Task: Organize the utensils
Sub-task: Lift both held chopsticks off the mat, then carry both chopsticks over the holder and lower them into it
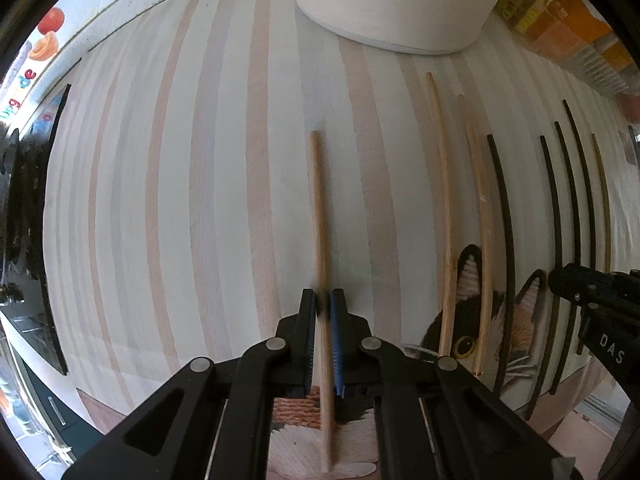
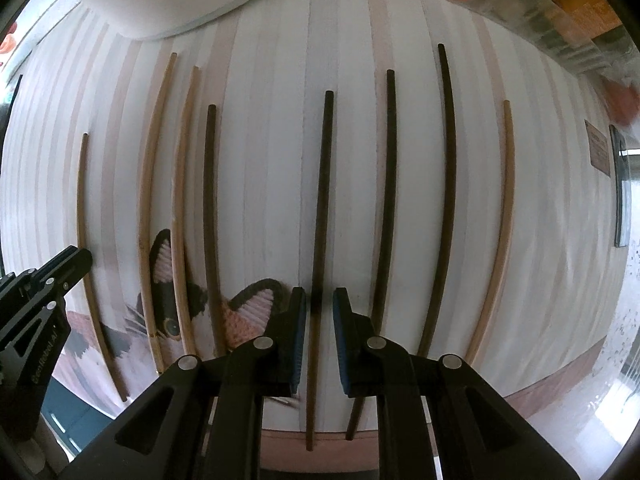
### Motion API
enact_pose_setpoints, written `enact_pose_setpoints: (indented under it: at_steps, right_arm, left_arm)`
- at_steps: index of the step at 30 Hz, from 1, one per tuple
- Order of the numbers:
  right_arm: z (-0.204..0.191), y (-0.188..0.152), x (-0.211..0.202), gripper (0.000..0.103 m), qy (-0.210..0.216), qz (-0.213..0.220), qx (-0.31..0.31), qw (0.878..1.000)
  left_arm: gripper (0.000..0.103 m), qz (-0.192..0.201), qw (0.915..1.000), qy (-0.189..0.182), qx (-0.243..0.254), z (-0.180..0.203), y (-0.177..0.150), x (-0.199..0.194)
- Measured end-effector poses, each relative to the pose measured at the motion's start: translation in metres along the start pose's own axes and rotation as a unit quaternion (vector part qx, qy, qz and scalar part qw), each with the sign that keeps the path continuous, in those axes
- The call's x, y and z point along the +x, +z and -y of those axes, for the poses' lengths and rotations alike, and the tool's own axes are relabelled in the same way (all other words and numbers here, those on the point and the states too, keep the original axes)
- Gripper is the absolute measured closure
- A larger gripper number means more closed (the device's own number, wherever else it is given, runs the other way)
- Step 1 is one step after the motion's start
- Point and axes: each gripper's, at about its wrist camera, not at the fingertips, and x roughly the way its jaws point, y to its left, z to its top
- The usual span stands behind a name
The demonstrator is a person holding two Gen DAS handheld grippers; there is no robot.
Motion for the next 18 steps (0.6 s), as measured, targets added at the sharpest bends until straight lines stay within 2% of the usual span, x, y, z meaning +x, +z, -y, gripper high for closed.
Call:
enact_pose_setpoints:
  at_steps: [3,5,11,18]
  right_arm:
    - [0.002,-0.002,-0.002,0.089,0.002,0.007,0.006,1.0]
    - [0.007,-0.004,-0.004,0.097,0.005,0.014,0.01,1.0]
    - [0.022,-0.017,-0.011,0.097,0.033,0.035,0.024,0.999]
    - [0.036,-0.028,-0.04,0.097,0.053,0.078,0.03,0.995]
  left_arm:
    - [0.099,0.007,1.0,0.003,0.001,0.004,-0.002,-0.001]
    - [0.099,0.017,0.9998,0.007,0.004,0.005,-0.006,-0.006]
    - [0.099,0.062,0.9979,0.016,0.009,0.012,-0.019,-0.036]
    - [0.099,0.114,0.9933,0.02,0.008,0.015,-0.028,-0.078]
